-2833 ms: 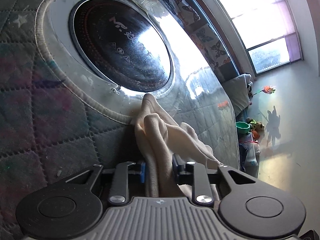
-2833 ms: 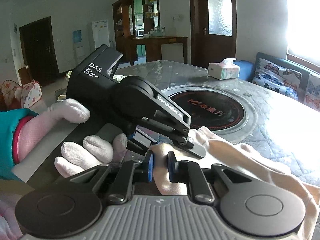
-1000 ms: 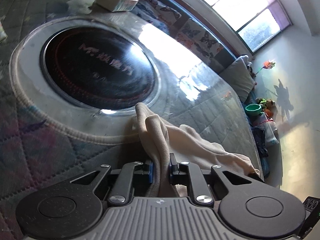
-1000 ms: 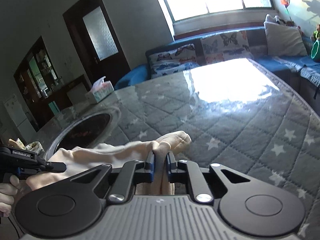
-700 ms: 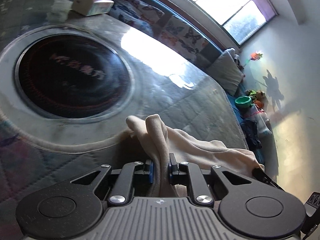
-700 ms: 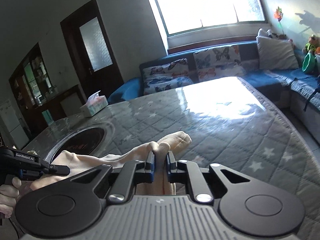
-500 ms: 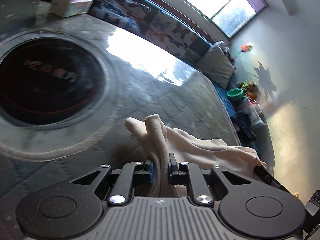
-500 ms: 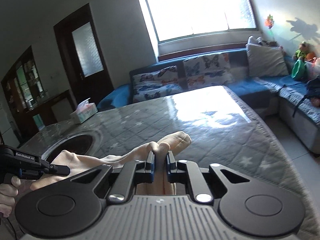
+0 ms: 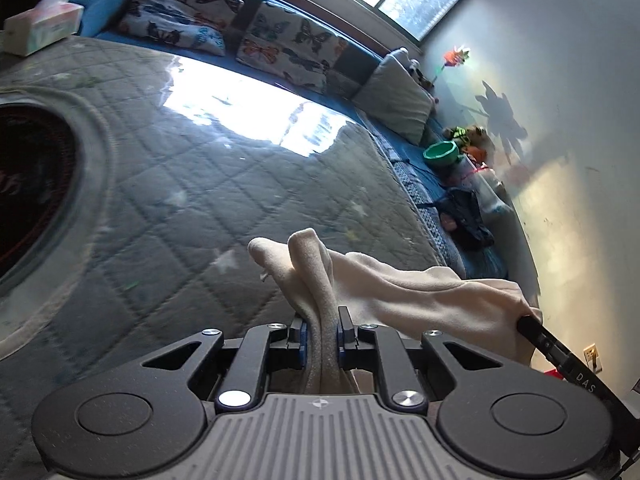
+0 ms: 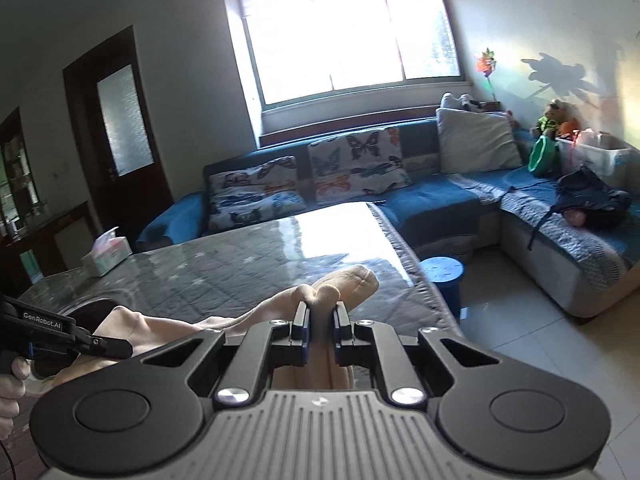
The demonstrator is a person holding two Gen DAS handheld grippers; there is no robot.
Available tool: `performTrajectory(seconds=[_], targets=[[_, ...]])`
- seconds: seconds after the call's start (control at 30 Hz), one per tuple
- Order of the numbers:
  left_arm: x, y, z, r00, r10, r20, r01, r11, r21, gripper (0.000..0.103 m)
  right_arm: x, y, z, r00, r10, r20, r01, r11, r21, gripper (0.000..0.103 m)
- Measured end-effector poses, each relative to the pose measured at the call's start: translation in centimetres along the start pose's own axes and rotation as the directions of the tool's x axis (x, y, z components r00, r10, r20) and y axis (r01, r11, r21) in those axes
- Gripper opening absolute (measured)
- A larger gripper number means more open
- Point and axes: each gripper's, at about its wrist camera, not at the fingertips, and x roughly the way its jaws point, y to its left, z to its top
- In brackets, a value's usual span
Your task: Fold clothes
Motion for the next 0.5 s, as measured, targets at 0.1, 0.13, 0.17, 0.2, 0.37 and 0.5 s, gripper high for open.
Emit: performTrajectory(seconds=[0.1,0.13,0.17,0.2,0.37,0.5], targets=[[0.9,-0.8,0.3,1.000,-0.006,-0.011,0.006,1.000,0.009,0.015,0.5,-0.8,0.2,1.000,-0.020,-0.001,0.020,1.000,0.004,0.010],[1.2,-1.0,0.4,1.000,-0.007,-0.017,0.007,1.000,0.010,0.015,0.6,-1.0,0.2,1.000,-0.027,-0.001,0.027,1.000,0.003,0.010],[1.5,-1.2,0.4,1.000,-0.006,-0.024,0.007,1.000,0.010,0.015,0.8,-1.2,0.3,0.999,-0.032,-0.003,0.032,0.999,0.004,0.010],[1.8,-1.3,0.5,0.999,-0.007,-0.031,0.007,1.000,0.010,0.015,1.0,-1.5,0.3,0.999,-0.036,-0.006,0.036,0.999,0.005,0.010],[2.9,-1.8,0.5,0.998,-0.001,-0.064,0.002,1.000,0.015,0.015,2.0,-2.6,0.0,0.998,-0.059,-0.026,0.059,0.998,0.011,0.010],[3.7,-2.0,0.3,0.996,0.010,-0.090,-0.008,1.000,0.020,0.015,2.7,-3.5,-0.5,0.997,-0.069,-0.045,0.070,0.997,0.018,0.010]])
